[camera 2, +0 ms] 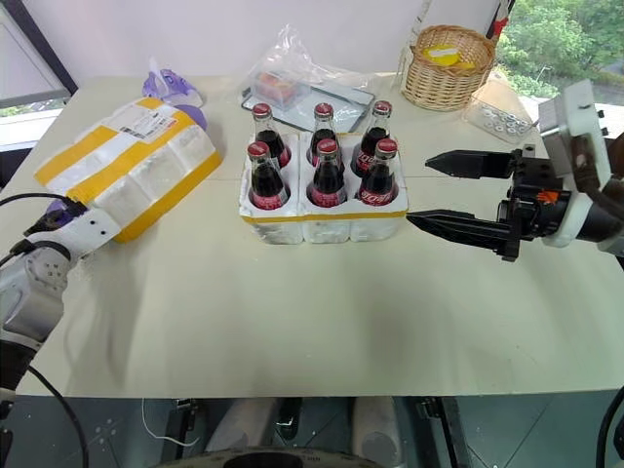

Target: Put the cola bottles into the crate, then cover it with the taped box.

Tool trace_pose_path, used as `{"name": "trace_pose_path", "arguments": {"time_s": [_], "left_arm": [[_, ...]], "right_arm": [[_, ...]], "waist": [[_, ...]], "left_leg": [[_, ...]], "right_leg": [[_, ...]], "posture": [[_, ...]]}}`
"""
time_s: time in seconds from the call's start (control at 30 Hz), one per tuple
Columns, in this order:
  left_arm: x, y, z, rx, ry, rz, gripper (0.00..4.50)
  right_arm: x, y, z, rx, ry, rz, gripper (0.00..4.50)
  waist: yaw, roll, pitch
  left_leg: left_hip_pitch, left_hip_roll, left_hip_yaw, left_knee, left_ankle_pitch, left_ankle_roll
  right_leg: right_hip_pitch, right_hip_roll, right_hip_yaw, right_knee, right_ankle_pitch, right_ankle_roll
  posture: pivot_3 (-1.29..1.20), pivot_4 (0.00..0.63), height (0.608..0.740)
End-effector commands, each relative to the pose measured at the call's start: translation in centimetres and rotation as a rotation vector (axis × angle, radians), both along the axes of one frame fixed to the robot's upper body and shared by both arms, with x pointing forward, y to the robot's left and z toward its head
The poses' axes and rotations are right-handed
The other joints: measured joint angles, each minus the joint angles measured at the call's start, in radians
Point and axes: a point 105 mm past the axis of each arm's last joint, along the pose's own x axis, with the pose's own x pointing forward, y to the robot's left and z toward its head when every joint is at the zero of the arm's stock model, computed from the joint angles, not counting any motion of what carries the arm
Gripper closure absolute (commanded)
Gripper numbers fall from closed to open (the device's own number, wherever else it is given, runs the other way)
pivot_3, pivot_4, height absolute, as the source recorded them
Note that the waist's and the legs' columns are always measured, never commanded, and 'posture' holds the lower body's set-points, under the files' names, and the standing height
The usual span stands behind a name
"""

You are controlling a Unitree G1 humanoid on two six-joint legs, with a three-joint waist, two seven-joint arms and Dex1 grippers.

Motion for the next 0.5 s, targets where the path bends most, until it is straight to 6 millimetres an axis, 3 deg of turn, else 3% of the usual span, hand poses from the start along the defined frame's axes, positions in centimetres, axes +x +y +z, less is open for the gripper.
{"name": "trace_pose_path", "arguments": {"time_s": [0.03,0.17,0.27,0.5], "left_arm": [[0.1,0.5,0.7,0.024,-0.012,0.006,3.67],[0.1,1.1,2.2,0.047,-0.047,0.013,3.67],[0.6,0.6,4.5,0.057,-0.133,-0.014,3.67],[2.4,-2.6,12.1,0.023,-0.361,-0.224,3.67]], "right_arm": [[-0.5,0.2,0.7,-0.006,-0.021,0.012,0.00],[-0.2,0.0,0.4,-0.021,-0.033,-0.012,0.00],[0.8,-0.8,0.1,-0.045,-0.043,-0.075,0.00],[1.8,-2.7,0.2,-0.025,-0.015,-0.160,0.00]], "waist": [[0.003,0.000,0.000],[0.004,0.000,0.000],[0.009,0.000,0.000],[0.024,-0.002,-0.001]], "left_leg": [[0.000,0.000,0.000,0.000,0.000,0.000],[0.000,0.000,0.000,0.000,0.000,0.000],[0.000,0.000,0.000,0.000,0.000,0.000],[-0.005,0.000,0.000,0.002,0.000,0.000]], "right_leg": [[0.000,0.000,0.000,0.000,0.000,0.000],[0.000,0.000,0.000,0.000,0.000,0.000],[0.000,0.000,0.000,0.000,0.000,0.000],[-0.004,0.000,-0.001,0.001,0.000,0.000]], "posture": [[0.00,0.150,0.740],[0.00,0.150,0.740],[0.00,0.150,0.740],[0.00,0.150,0.740]]}}
